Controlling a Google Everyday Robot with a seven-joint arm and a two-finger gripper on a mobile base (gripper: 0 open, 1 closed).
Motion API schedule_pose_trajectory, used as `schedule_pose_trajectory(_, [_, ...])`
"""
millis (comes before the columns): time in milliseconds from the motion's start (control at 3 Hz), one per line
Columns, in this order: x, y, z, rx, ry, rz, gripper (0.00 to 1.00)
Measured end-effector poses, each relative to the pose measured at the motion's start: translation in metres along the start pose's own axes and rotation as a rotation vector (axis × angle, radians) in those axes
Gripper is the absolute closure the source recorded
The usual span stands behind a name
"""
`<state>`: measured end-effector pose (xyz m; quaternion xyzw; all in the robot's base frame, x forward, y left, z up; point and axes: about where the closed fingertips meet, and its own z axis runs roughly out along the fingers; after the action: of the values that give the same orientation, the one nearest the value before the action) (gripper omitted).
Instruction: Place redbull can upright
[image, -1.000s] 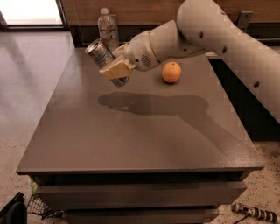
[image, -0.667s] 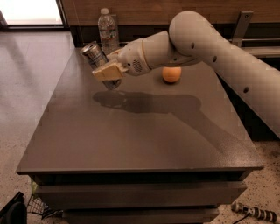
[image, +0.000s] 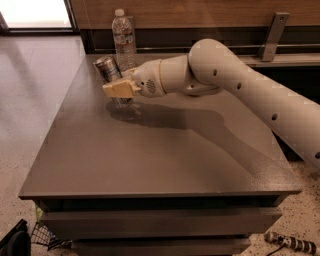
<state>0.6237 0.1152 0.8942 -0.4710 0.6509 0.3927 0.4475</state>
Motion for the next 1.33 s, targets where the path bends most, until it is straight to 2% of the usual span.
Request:
schedule_pose_trajectory(333, [0.006,-0.002,0.0028,0.024,-0.058,0.021,1.0])
schedule_pose_trajectory(667, [0.006,-0.004,0.0061,0.033,-0.098,0.008,1.0])
schedule_pose_trajectory(1333, [0.0066,-0.0031,0.0091,0.053,-0.163,-0.08,1.0])
